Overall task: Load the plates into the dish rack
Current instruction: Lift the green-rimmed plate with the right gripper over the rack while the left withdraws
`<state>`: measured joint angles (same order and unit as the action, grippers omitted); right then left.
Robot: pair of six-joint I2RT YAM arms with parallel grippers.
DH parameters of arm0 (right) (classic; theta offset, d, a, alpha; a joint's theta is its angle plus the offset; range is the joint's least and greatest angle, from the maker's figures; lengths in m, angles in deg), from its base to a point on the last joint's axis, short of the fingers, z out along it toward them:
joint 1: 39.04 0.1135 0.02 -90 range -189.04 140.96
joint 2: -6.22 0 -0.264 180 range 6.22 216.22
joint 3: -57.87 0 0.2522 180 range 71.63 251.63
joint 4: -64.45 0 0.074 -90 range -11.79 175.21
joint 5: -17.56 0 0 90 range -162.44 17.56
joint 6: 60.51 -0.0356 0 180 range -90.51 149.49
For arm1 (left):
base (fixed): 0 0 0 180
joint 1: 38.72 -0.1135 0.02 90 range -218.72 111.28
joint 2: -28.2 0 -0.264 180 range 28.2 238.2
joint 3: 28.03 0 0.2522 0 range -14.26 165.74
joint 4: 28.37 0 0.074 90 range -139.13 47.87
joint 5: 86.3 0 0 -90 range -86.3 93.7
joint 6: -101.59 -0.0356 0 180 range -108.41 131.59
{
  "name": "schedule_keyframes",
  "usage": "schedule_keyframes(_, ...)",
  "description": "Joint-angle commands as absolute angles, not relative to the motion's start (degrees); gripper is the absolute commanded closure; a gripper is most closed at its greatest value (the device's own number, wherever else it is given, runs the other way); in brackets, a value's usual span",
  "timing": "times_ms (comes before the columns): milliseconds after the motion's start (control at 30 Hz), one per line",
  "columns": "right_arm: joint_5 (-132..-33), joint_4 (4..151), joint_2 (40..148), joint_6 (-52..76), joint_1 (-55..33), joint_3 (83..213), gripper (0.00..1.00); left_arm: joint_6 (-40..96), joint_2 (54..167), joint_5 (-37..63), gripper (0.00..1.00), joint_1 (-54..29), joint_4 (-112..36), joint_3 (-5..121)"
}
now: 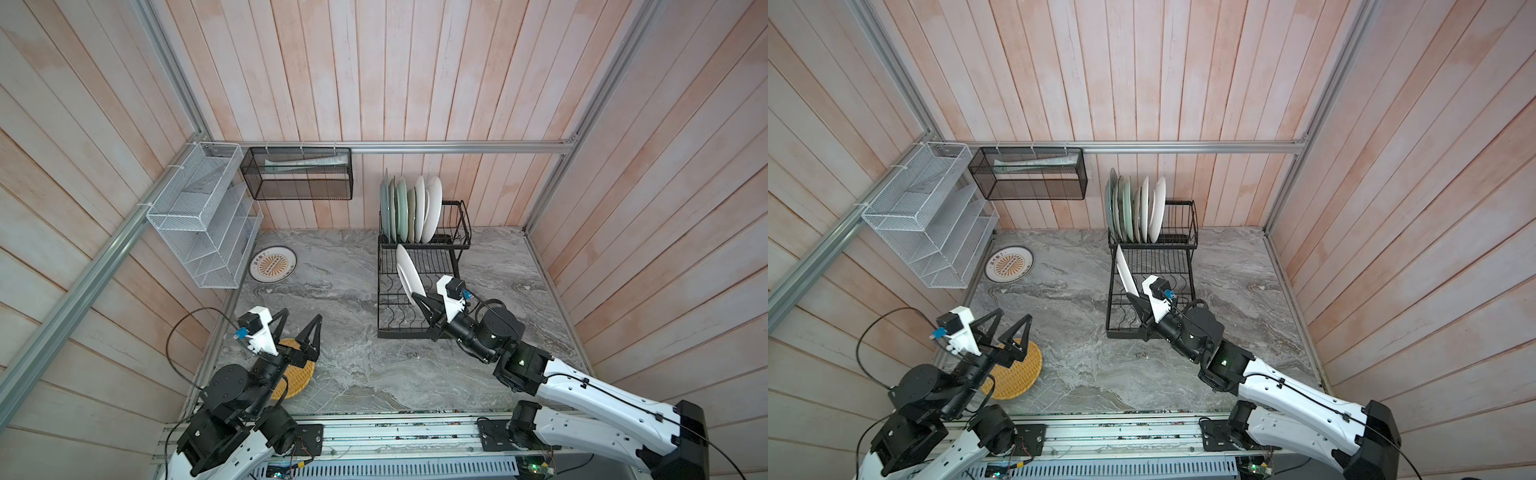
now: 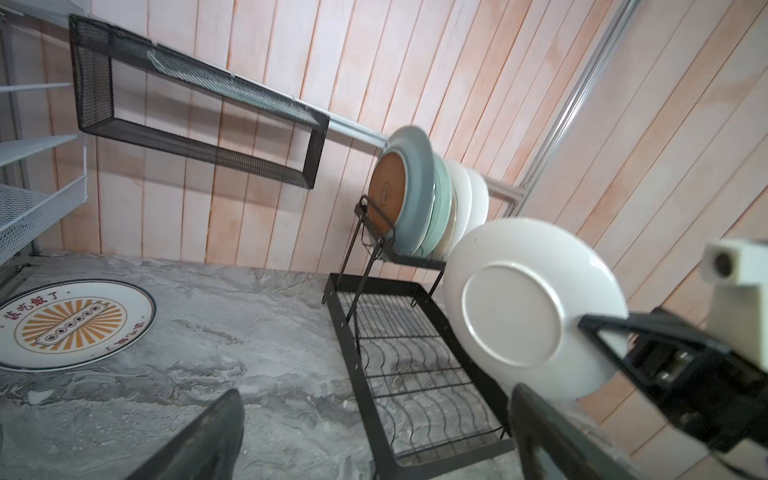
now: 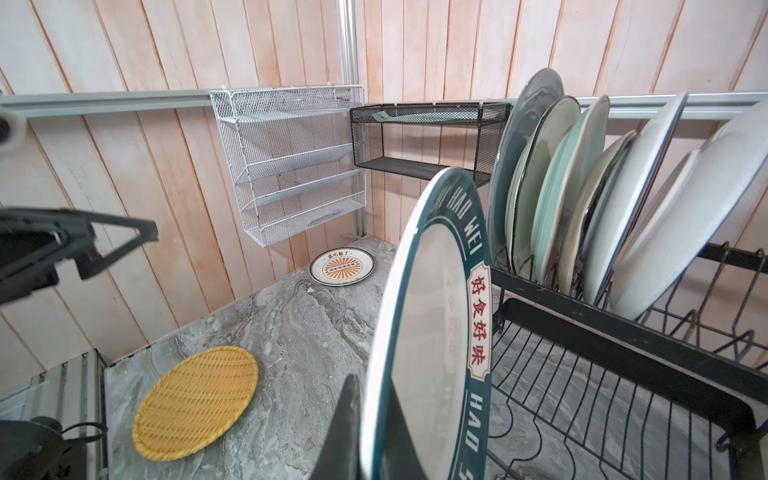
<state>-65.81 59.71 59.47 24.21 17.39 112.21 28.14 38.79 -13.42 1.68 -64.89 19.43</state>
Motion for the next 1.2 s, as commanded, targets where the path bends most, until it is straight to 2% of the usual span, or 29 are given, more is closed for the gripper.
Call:
schedule_keyframes(0,-64.2,58.4,60.2,19.2,17.1,116.0,1.00,24.4,40.3,-10.6,0.00,1.5,-63.2,18.7)
schedule_keyframes(200,-63.6,55.8,63.2,16.6,16.7,116.9,1.00,31.2,42.8,-11.7,0.00,1.4,-65.1,17.1)
schedule_keyframes(333,-72.1,55.2,65.4,11.2,11.4,120.4,1.00,30.9,44.3,-9.3,0.00,1.4,-65.9,17.6)
schedule_keyframes(467,-77.1,57.7,67.3,9.6,8.0,127.5,1.00,32.6,43.9,-12.1,0.00,1.4,-68.6,18.6)
schedule_keyframes(700,-78.6,64.6,68.6,12.3,6.2,143.3,1.00,33.2,39.4,-14.1,0.00,1.4,-68.5,17.7)
schedule_keyframes(967,-80.5,65.1,67.6,10.9,-6.2,151.1,1.00,33.1,39.4,-13.4,0.00,1.5,-68.8,17.9)
schedule_keyframes(1167,-86.5,64.6,69.6,3.8,-20.1,151.5,1.00,33.0,39.4,-13.0,0.00,1.5,-68.7,18.0)
